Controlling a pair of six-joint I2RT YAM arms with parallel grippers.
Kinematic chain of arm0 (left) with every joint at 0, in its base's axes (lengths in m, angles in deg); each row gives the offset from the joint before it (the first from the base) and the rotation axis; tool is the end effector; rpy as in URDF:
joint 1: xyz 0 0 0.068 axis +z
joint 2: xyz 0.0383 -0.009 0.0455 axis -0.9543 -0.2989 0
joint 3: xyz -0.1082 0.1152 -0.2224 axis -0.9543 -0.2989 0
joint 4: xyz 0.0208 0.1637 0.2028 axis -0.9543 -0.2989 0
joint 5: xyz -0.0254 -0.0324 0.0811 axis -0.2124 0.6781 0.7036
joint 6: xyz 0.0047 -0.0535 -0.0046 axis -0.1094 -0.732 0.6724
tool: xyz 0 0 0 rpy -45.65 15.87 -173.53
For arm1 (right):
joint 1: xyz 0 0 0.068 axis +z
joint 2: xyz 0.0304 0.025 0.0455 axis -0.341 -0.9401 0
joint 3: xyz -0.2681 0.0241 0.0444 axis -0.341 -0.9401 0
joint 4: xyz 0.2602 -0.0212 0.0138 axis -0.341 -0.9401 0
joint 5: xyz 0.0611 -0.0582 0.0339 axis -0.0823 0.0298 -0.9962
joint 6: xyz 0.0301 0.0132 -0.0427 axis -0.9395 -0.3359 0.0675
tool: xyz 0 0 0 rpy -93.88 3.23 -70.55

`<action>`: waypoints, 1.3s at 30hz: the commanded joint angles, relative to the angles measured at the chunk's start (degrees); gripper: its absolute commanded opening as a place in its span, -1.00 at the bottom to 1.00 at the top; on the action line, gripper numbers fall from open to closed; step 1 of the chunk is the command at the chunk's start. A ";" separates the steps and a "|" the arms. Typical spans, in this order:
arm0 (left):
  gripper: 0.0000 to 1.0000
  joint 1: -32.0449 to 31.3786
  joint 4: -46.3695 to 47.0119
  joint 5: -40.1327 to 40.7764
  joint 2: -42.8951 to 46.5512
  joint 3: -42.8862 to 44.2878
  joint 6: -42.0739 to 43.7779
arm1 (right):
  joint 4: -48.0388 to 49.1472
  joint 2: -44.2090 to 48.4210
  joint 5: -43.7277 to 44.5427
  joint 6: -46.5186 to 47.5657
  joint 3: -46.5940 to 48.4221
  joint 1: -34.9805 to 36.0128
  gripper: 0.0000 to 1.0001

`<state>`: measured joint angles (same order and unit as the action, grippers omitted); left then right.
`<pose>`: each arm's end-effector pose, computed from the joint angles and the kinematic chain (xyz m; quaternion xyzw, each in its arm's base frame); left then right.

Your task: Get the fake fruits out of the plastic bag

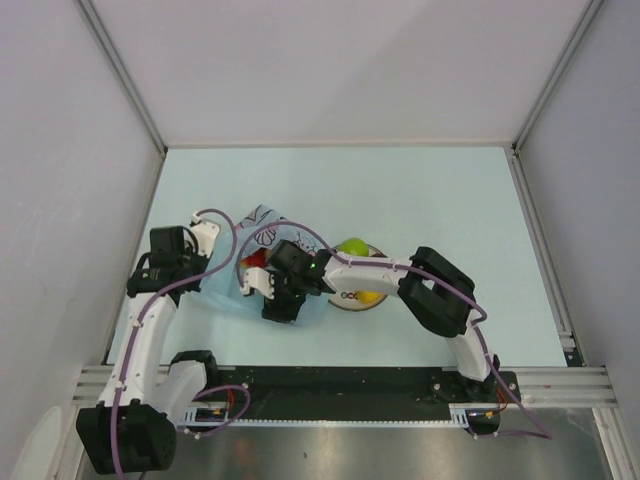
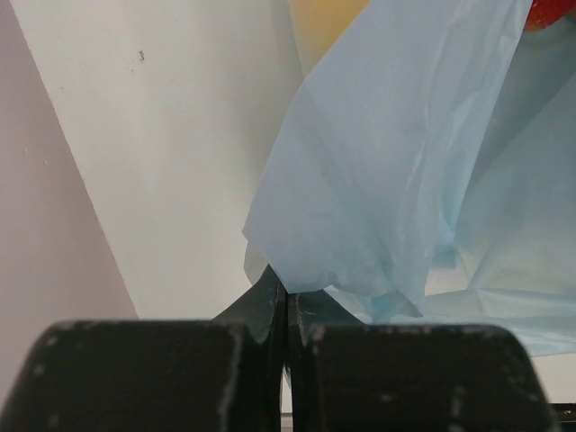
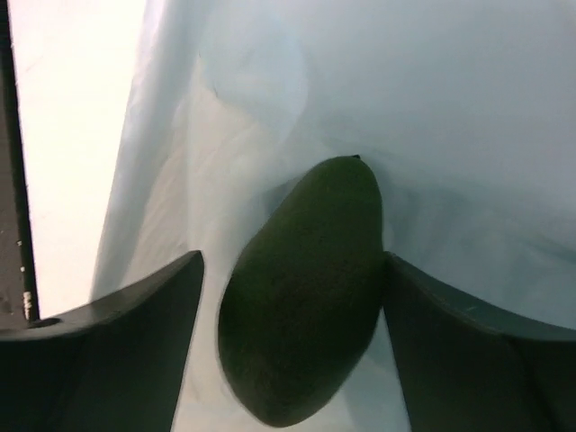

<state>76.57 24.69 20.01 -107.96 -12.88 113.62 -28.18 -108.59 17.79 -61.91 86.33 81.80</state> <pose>0.1721 0.0125 0.2572 0.1867 0.9235 0.0992 0.3200 0.1978 0.3979 0.1752 -0.7022 0.6241 0.2569 0.2266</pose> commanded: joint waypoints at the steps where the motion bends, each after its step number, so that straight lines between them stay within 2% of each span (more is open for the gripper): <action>1: -0.99 -0.45 -0.06 -0.71 0.21 3.00 -1.56 | 0.70 2.35 2.28 -0.89 -0.50 1.15 0.46; 2: -0.99 -0.54 -0.15 -0.71 0.12 3.35 -1.65 | 1.05 2.70 2.81 -0.90 -0.24 0.98 0.29; 5: -0.99 -0.71 -0.41 -2.29 0.12 4.32 -2.35 | 0.97 4.37 3.00 -0.72 2.21 0.36 -0.02; 6: -0.99 -0.89 -0.50 -2.64 0.03 4.67 -2.44 | 0.62 4.89 2.56 -0.55 3.35 0.10 -0.05; 11: -0.99 -2.99 -1.82 -5.89 -2.08 7.39 -3.23 | -1.40 10.87 -4.37 -0.98 10.29 -2.36 -0.08; 16: -0.99 -5.55 -1.03 -6.77 -4.62 9.85 -4.98 | -0.35 14.74 -11.76 -2.12 12.85 -5.35 -0.05; 21: -0.99 -6.16 -1.82 -8.80 -10.59 18.36 -9.37 | -4.30 19.99 -15.81 -2.57 14.27 -8.33 -0.05; 24: -0.99 -6.08 -2.00 -8.27 -13.58 23.81 -11.57 | -11.22 26.75 -16.96 2.16 9.71 -10.09 -0.06; 26: -0.99 -6.08 -1.91 -7.65 -14.56 26.63 -12.98 | -13.26 31.60 -16.17 7.08 2.77 -10.97 -0.05; 29: -0.99 -6.08 -1.56 -6.86 -15.79 27.87 -13.16 | -18.88 39.60 -12.92 13.14 -6.00 -11.59 -0.04; 31: -0.99 -6.08 -1.21 -5.99 -16.40 27.70 -13.16 | -21.17 44.07 -10.64 13.52 -9.54 -12.55 -0.04; 36: -0.99 -5.03 -0.77 -1.77 -15.88 26.21 -13.68 | -23.29 47.09 -7.30 16.15 -17.63 -14.75 -0.04; 39: -0.99 -0.64 -0.94 -1.41 -14.39 24.63 -16.93 | -22.77 44.81 -5.02 18.44 -19.22 -14.84 -0.03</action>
<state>71.74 23.10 15.88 -124.27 12.82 100.96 -49.84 -61.88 8.61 -47.86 68.87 67.18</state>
